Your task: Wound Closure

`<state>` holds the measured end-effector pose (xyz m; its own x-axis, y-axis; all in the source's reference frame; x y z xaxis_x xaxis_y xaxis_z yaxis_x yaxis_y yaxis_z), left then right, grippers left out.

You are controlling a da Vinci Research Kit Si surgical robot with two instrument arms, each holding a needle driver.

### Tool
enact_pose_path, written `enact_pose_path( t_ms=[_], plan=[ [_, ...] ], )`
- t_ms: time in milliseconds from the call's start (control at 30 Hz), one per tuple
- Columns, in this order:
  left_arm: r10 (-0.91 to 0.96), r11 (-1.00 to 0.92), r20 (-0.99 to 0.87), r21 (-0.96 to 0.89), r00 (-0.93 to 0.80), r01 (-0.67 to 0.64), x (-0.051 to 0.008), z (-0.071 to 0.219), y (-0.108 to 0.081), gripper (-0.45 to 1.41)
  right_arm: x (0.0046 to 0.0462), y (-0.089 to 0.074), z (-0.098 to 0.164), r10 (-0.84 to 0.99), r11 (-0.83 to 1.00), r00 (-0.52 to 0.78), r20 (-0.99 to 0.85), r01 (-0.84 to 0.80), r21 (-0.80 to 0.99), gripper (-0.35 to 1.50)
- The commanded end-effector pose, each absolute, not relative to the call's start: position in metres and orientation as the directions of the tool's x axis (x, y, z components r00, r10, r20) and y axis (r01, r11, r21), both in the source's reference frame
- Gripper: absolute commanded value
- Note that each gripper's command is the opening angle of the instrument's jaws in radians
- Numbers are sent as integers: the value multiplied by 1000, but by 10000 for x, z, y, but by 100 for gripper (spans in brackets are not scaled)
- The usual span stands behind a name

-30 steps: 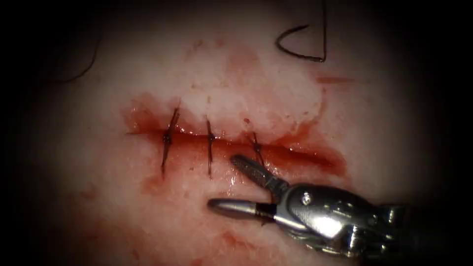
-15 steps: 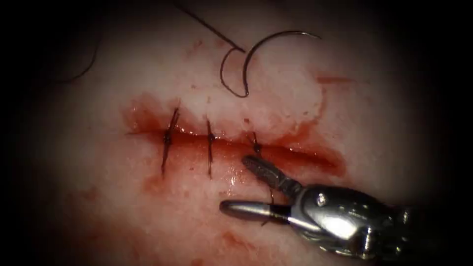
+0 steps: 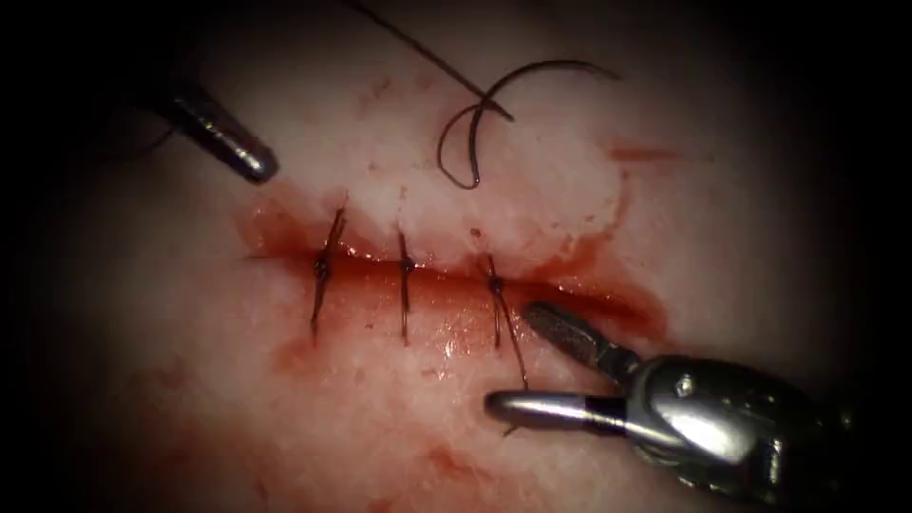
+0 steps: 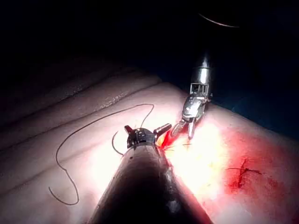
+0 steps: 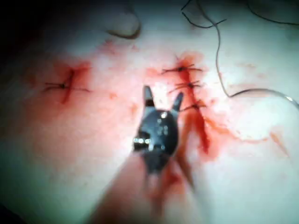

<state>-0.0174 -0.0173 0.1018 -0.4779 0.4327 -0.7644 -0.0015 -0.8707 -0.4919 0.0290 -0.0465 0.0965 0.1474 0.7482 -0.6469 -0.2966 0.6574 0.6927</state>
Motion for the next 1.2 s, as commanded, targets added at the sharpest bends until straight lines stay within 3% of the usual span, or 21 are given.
enact_pose_path(
  t_ms=[33,400,567,767,1200],
  plan=[
    [407,-879,-776,-476,-481,24,-186,1030,-179,120,295,-469,969,747,659,147,-648,-294,693,141],
    [404,-859,-751,-507,-522,66,-210,1076,-213,118,285,-471,968,746,661,150,-649,-285,694,141],
    [440,-827,-695,-561,-569,46,-227,1094,-236,109,266,-467,963,748,661,165,-643,-272,699,135],
    [407,-823,-678,-563,-613,76,-250,1113,-270,94,244,-462,959,697,716,273,-663,-290,635,133],
    [-32,-906,-845,-202,-534,373,-274,1164,-290,89,239,-463,959,692,722,279,-666,-291,628,133]
  ],
)
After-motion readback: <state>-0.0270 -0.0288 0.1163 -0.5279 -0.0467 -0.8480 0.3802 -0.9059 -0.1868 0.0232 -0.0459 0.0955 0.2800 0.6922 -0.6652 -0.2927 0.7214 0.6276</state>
